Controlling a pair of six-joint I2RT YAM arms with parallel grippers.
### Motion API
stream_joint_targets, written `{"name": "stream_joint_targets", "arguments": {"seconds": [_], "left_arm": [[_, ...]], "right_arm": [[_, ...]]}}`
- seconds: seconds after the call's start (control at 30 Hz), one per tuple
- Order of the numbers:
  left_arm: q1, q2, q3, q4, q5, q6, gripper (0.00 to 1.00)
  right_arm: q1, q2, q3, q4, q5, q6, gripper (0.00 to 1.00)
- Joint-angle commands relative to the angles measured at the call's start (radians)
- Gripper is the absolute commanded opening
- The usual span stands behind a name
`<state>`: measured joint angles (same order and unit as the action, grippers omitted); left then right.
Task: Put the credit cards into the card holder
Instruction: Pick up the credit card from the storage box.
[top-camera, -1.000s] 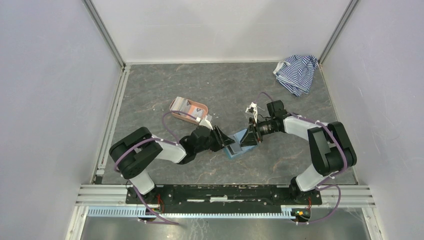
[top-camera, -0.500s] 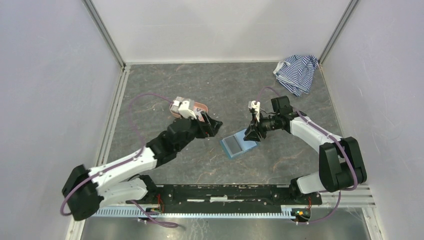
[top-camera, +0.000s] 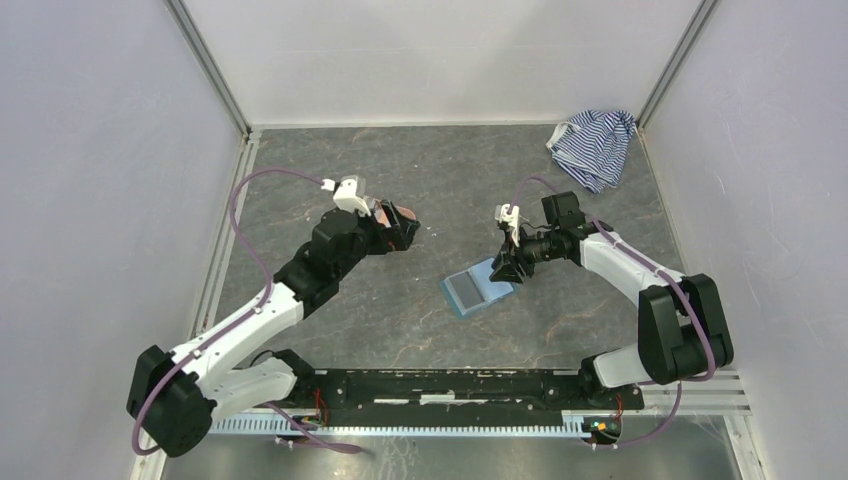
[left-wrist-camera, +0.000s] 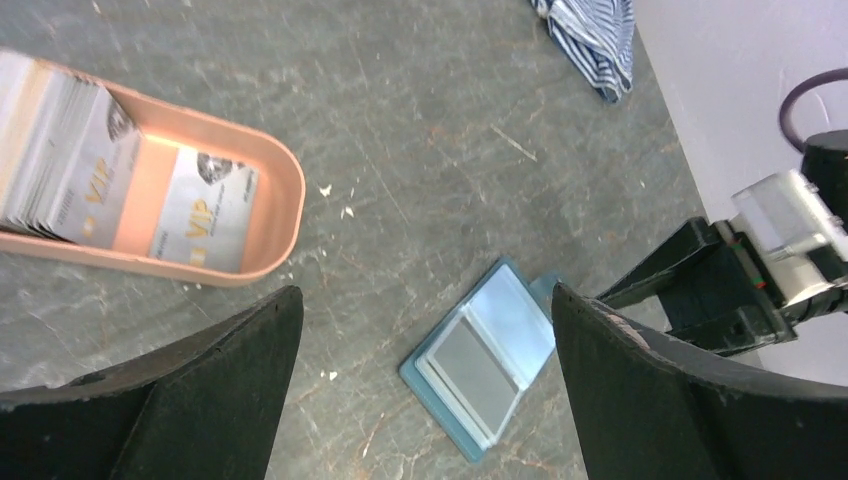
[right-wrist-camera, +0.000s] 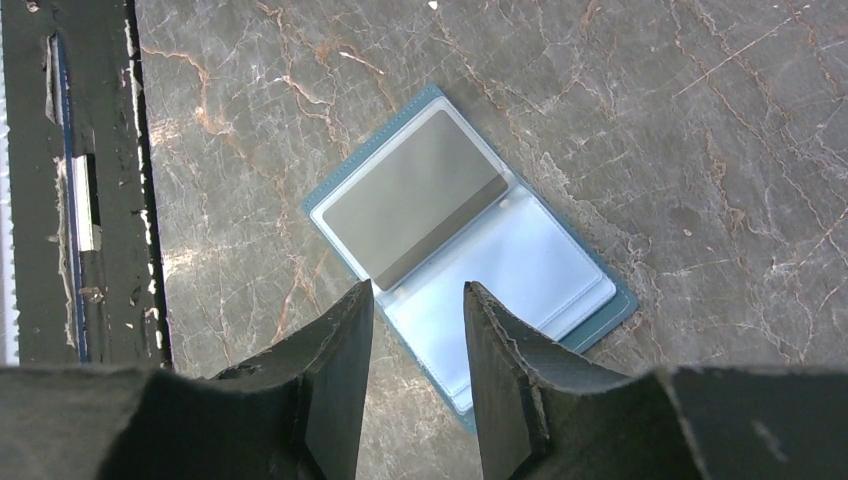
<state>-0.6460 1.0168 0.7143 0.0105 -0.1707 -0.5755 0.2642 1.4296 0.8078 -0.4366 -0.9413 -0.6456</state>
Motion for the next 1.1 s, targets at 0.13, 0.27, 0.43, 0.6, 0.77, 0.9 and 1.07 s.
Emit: {"name": "stream_joint_targets", "arguments": {"seconds": [0.13,0.27,0.43,0.6,0.77,0.9,1.07], "left_arm": [[0.070,0.071,-0.158,0.236,0.262,-0.254,1.00],[0.071,0.050,-0.223,0.309,0.293,-0.291,1.00],[0.071,-0.016,-0.282,0.323,0.295,-0.303,1.00],[0.071,-0.106,-0.331,0.295,0.269,-0.310,1.00],[0.071,-0.165,-0.354,0.279,0.243,-0.315,1.00],[0.071,-0.184,-0.346,0.247,0.223,-0.304,1.00],[0.071,-0.205,-0.340,0.210,0.200,-0.293,1.00]], "right_arm": [[0.034,-0.007,-0.004,0.046,0.035,0.014,0.45],[0.103,-0.034,-0.022,0.079,0.132,0.024,0.47],[0.230,-0.059,-0.036,0.112,0.288,0.034,0.57],[0.326,-0.061,-0.040,0.152,0.431,0.076,0.69],[0.397,-0.058,-0.045,0.191,0.511,0.120,0.72],[0.458,-0.046,-0.044,0.212,0.549,0.147,0.73],[0.504,-0.025,-0.038,0.218,0.571,0.152,0.73]]}}
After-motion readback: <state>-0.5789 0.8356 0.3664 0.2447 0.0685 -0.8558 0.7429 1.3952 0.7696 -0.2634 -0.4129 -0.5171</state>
